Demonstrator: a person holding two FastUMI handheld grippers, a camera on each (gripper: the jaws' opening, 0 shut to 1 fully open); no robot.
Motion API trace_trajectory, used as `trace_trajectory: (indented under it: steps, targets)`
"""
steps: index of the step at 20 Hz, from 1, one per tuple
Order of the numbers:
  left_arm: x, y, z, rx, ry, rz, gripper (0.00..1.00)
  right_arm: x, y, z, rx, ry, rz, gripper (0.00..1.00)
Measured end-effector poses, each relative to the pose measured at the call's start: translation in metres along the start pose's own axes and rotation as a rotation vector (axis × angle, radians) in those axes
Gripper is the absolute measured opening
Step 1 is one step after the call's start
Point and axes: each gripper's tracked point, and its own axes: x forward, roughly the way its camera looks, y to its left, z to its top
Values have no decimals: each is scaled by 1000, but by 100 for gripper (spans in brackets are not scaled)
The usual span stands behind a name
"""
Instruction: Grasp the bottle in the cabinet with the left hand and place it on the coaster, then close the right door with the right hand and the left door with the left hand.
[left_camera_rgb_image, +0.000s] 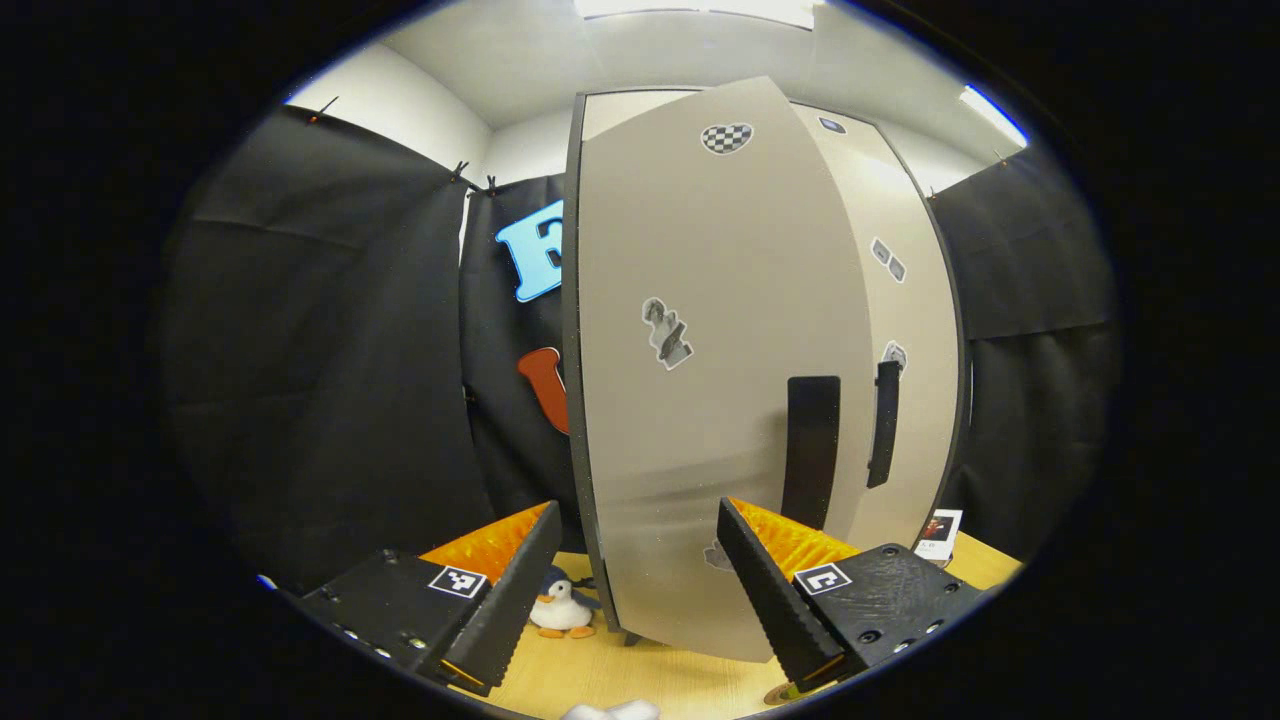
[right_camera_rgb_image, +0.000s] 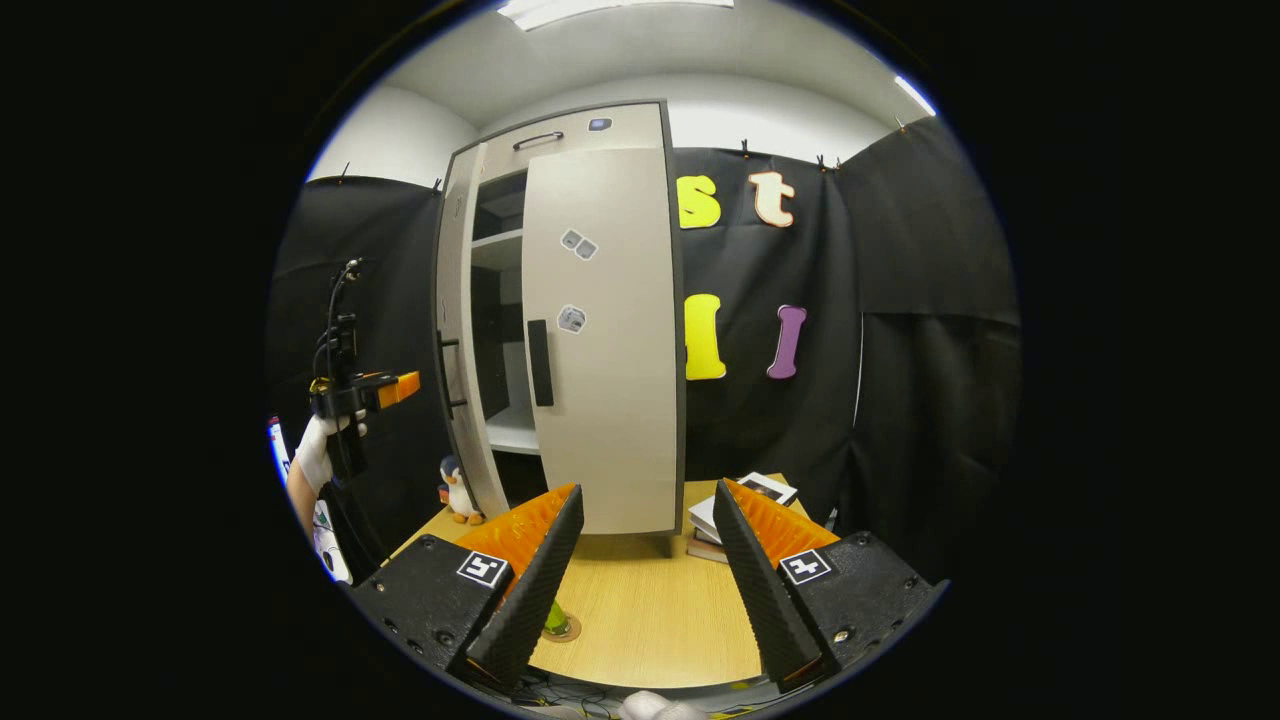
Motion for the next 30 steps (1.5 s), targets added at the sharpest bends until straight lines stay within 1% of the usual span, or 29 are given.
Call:
trace_trajectory:
  steps: [3,5,8,12,13,14,18,20,23,26,30]
  targets:
    - [-23,-5,13,-9,-32,-17,96,1,10,4,-2,-16,4,81]
    - [-41,-11,17,-22,-44,-37,95,2,16,5,-3,-23,2,81]
    - [-71,-20,18,-34,-53,-58,96,3,23,9,3,-38,-3,81]
    - [-110,-18,2,1,-28,-35,96,8,34,7,1,-42,1,81]
    - [-120,-15,-5,10,-15,-17,94,7,33,7,0,-49,-12,81]
    - [-131,-17,-10,12,-6,-10,96,6,32,9,5,-64,-30,81]
    - [-165,-17,-22,31,4,28,96,9,47,3,-3,-81,-16,81]
    - [-174,-18,-22,41,2,31,96,9,50,-1,-21,-73,-9,81]
    - [-175,-21,-19,33,-6,29,96,6,49,-4,-34,-67,-11,81]
    - [-170,-31,-17,4,-6,2,95,2,42,-3,-47,-66,-28,81]
    - [-163,-41,-16,4,-4,-24,95,-5,32,-3,-55,-65,-49,81]
